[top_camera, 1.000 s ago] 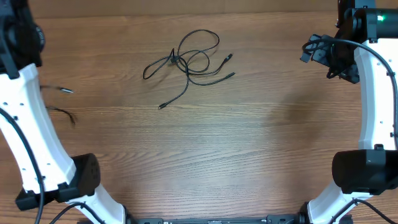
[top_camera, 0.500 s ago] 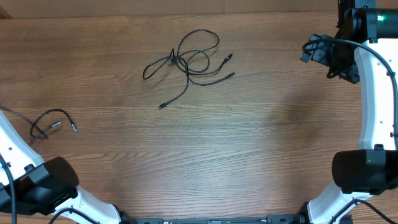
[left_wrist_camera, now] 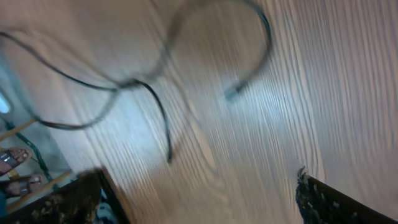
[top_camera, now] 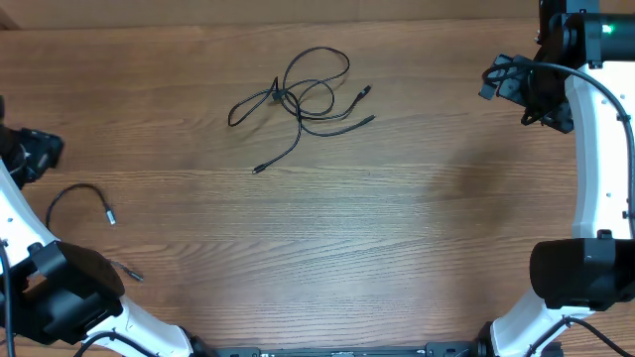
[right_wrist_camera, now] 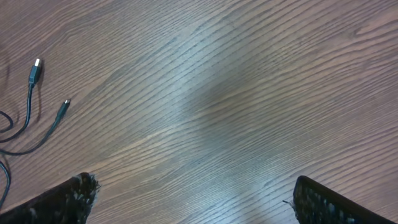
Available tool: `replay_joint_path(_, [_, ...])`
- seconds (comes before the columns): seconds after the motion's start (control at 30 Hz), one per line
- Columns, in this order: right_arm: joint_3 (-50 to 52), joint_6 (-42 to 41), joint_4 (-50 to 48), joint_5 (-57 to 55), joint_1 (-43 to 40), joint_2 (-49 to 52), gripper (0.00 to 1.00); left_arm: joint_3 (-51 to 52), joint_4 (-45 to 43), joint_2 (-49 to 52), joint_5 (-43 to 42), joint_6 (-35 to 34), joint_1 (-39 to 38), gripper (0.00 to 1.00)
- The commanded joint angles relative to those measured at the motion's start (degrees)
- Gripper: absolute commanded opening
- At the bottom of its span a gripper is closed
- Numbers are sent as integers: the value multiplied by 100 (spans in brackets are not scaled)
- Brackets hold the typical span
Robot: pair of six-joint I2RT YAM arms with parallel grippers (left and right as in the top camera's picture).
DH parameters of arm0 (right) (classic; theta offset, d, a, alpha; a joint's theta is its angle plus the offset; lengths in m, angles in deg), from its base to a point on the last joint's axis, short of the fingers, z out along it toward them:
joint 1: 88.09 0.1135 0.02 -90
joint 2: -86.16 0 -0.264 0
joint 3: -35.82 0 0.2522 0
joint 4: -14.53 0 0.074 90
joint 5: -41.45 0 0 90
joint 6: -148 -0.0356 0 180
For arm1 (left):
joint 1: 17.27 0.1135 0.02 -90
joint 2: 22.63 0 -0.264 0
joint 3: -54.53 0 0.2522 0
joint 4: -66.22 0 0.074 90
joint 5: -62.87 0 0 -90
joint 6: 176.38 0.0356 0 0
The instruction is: Untangle cables
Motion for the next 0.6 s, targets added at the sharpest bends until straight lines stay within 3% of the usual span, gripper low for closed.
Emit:
replay_joint_path(0.0, [-15, -46, -28, -57, 0, -11, 100, 411, -4, -61, -1185, 885, -52, 100])
replay_joint_path(0.27, [-15, -46, -28, -57, 0, -11, 100, 1276, -101, -61, -1344, 1062, -387, 96])
replay_joint_path(0.37, [-15, -46, -28, -57, 0, -11, 100, 1377, -396, -61, -1543, 1274, -673, 71])
replay_joint_path(0.4, [-15, -46, -28, -57, 0, -11, 100, 1377, -505, -61, -1635, 1322, -772, 35])
replay_joint_path(0.43, [-15, -46, -28, -57, 0, -11, 100, 1377, -625, -61, -1746, 1333, -898, 10])
replay_joint_path(0.47, [-15, -46, -28, -57, 0, -11, 100, 1377, -723, -61, -1860, 1318, -1005, 4])
replay_joint_path(0.57, [-15, -46, -28, -57, 0, -11, 100, 1377, -1202, -61, -2444, 1266, -1412, 4])
